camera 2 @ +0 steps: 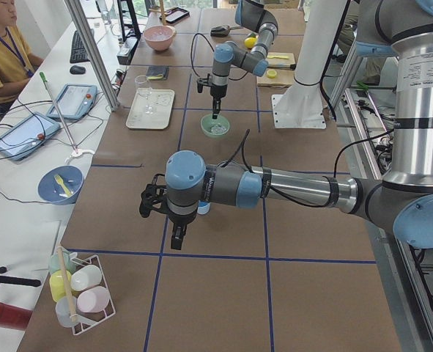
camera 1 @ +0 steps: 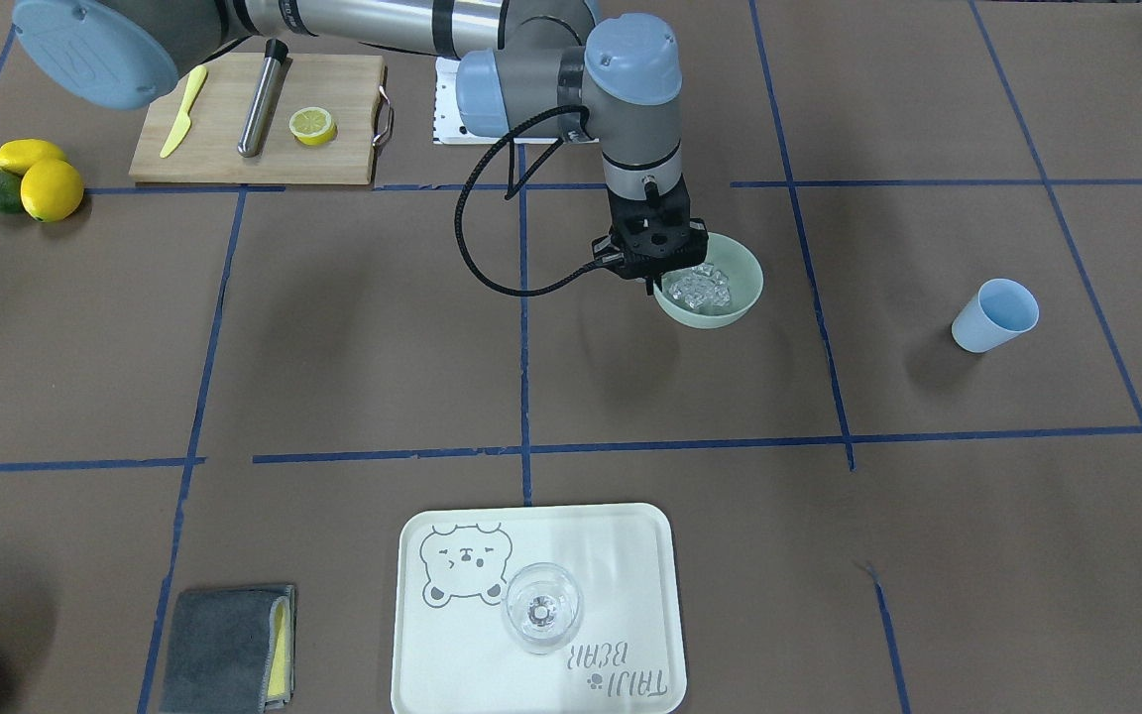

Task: Pour ice into bowl

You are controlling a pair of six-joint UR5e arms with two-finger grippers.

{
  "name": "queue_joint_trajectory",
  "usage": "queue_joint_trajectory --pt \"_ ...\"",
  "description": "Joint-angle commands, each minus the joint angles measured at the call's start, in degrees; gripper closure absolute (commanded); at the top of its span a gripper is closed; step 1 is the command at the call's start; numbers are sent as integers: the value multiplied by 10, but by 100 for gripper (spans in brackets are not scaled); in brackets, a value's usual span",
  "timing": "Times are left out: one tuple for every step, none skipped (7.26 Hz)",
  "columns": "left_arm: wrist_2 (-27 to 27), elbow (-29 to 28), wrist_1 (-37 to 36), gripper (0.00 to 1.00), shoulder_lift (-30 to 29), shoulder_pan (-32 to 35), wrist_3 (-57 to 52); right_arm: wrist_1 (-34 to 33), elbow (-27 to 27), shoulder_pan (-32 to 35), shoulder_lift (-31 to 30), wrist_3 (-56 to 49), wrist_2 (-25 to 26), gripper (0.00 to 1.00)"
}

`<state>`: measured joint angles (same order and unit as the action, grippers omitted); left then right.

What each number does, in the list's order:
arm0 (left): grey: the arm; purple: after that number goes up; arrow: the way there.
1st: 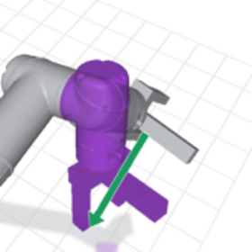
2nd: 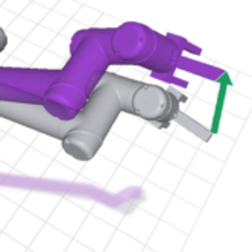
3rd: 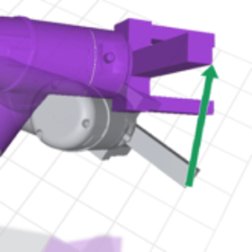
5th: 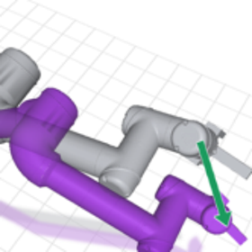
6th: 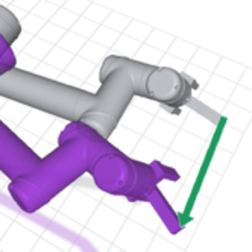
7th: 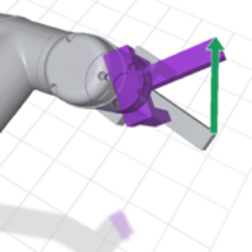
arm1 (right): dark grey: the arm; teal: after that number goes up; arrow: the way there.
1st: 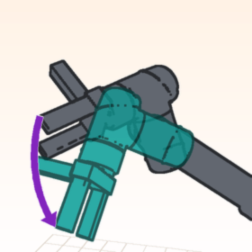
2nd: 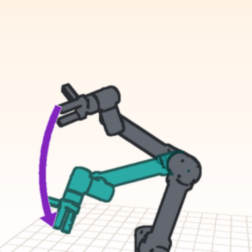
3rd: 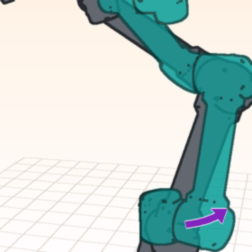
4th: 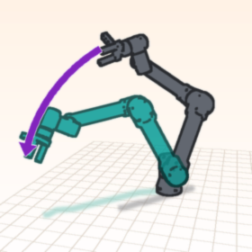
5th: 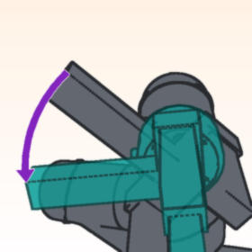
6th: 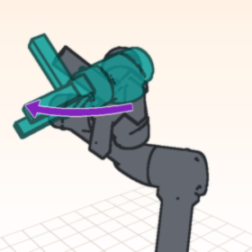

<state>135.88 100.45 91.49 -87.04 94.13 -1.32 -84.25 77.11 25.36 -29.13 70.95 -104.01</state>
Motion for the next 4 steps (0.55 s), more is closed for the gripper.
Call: queue_joint_trajectory --pt "0 -9 -1 0 0 0 0 -86 155 68 -87 -40 -93 100" --pt "0 -9 -1 0 1 -1 0 -110 190 94 -128 -81 -117 100" --pt "0 -9 -1 0 2 -1 -1 -115 213 122 -169 -133 -124 100" --pt "0 -10 -2 0 3 -1 -1 -114 246 146 -225 -190 -137 100"
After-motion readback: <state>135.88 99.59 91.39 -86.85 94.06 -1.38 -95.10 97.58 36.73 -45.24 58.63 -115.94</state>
